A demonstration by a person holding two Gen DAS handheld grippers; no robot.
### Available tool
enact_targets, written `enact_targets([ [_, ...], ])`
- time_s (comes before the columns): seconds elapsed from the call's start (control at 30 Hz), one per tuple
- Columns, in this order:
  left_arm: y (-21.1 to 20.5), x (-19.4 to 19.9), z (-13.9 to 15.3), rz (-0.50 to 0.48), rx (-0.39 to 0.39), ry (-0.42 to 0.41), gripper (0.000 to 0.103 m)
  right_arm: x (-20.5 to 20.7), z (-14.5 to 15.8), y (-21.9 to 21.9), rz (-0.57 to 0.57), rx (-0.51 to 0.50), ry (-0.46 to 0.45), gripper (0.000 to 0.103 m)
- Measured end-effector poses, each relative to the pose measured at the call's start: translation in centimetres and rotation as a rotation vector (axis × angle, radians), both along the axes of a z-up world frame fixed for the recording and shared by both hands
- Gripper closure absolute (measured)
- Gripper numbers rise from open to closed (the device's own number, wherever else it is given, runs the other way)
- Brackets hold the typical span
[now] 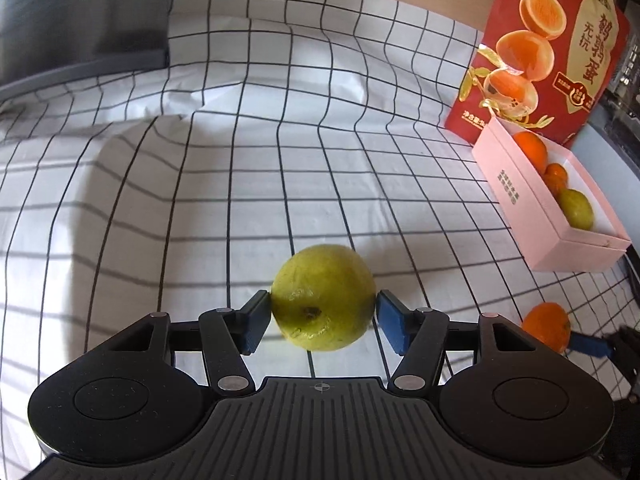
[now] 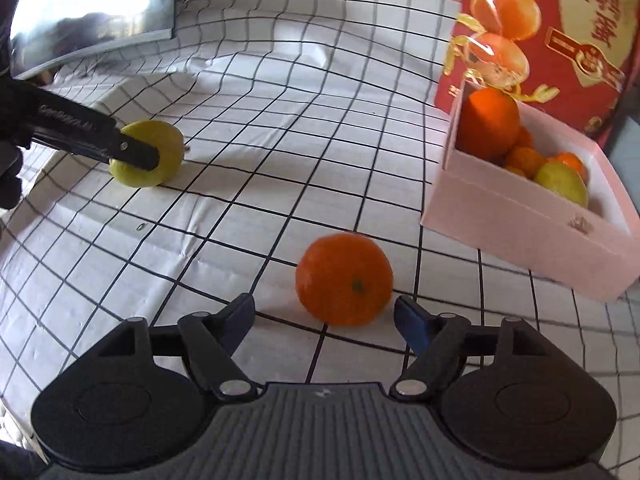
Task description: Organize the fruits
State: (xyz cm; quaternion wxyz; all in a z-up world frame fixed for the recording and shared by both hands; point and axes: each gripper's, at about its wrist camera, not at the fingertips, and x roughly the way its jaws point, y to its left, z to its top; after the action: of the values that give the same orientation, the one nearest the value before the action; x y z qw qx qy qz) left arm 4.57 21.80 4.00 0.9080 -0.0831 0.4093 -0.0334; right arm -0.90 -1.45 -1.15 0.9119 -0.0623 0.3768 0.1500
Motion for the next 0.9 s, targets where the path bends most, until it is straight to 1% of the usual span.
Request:
enact_targets([
  [0.07,-0.1,0.8,-0.2,-0.003,0.001,0.005,0.038,-0.1,-0.3,-0.5,-0.022,0.035,-0.004,0.017],
  [0.23,-0.4,2.7,-0.9,0.0,0.002,0.022,0.04,-0.8,-0.7,-0.6,-0.029,0.03,-0.026,0.012],
  [0.33,-0.4,3.6,-1.1,0.014,0.001,0.016,0.051,-1.2,-0.9,-0.8,-0.042,0.036,-0.039,0.007],
  [0.37,-0.4,3.7,-1.1,0.016,0.001,0.008,0.058,-1.3,-1.0,-0.9,-0.045,0.037,-0.042,0.006],
  [0.43,-0.5,3.8,-1.0,0.014,0.003,0.002,0.06,-1.5,-1.0,-1.1,-0.049,0.04,-0.048,0.004],
  [0.53,-0.8,3.5,-0.8,-0.001,0.015,-0.008,0.061,-1.8,-1.2,-1.2,-0.05,0.043,-0.057,0.003],
  [0.63,-0.8,2.6,-0.3,-0.024,0.005,-0.027,0.064,-1.8,-1.2,-1.3,-0.055,0.043,-0.061,0.0],
  [0.67,-0.8,2.2,-0.1,-0.028,-0.004,-0.033,0.068,-1.8,-1.2,-1.3,-0.055,0.043,-0.062,0.0],
  [0.7,-0.8,1.7,0.1,-0.032,-0.013,-0.043,0.074,-1.8,-1.2,-1.3,-0.054,0.042,-0.063,0.0],
  [0.77,-0.8,0.9,0.5,-0.042,-0.031,-0.052,0.081,-1.8,-1.2,-1.3,-0.053,0.042,-0.066,0.0],
  [0.83,-0.9,0.4,0.7,-0.052,-0.04,-0.055,0.081,-1.8,-1.3,-1.4,-0.049,0.043,-0.069,0.0],
  [0.9,-1.2,0.1,1.0,-0.055,-0.019,-0.057,0.081,-1.8,-1.3,-1.4,-0.049,0.044,-0.073,0.0],
])
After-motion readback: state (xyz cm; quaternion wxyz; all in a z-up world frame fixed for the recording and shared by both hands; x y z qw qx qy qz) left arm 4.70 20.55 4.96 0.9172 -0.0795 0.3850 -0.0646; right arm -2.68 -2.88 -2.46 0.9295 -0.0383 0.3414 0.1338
